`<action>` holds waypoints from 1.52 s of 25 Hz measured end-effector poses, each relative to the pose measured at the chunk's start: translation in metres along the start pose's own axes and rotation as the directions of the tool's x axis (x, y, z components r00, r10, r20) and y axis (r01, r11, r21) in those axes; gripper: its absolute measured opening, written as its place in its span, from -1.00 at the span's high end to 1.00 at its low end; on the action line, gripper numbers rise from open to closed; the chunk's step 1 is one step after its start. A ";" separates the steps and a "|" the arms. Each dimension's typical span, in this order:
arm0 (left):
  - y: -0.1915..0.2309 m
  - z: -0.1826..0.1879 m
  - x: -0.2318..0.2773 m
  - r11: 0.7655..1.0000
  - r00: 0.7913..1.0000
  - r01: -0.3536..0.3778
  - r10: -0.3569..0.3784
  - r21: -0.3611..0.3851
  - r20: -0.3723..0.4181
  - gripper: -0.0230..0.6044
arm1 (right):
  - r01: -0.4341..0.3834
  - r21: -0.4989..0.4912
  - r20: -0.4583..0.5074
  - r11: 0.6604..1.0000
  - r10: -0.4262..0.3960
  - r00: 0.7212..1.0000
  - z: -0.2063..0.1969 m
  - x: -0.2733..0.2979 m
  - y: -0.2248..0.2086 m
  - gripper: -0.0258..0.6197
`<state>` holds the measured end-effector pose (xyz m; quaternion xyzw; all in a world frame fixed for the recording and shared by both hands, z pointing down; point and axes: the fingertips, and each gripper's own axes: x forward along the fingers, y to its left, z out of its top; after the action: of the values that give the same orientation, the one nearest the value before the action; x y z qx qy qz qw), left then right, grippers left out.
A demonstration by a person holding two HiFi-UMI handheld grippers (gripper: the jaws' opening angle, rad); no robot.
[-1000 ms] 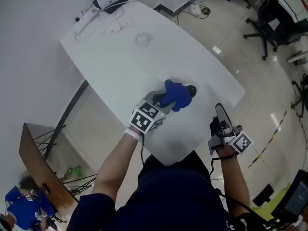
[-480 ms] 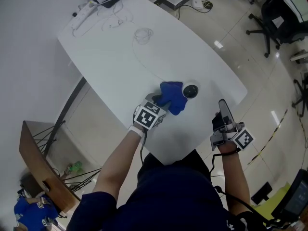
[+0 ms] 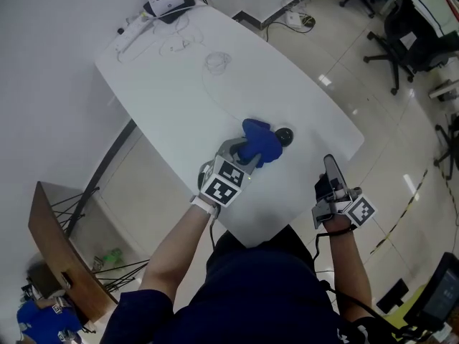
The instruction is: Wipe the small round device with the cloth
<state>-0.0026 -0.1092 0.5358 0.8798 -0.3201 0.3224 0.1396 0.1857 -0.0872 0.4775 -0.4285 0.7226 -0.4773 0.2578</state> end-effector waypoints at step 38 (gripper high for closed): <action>-0.042 -0.063 0.048 0.966 0.985 -0.005 -0.039 -0.259 -0.166 0.55 | 0.032 0.054 -0.011 0.998 -0.031 0.999 -0.016 -0.017 -0.015 0.63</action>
<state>0.0229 -0.0718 0.6133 0.8262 -0.3388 0.3502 0.2827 0.1871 -0.0673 0.4972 -0.4302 0.7038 -0.5028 0.2582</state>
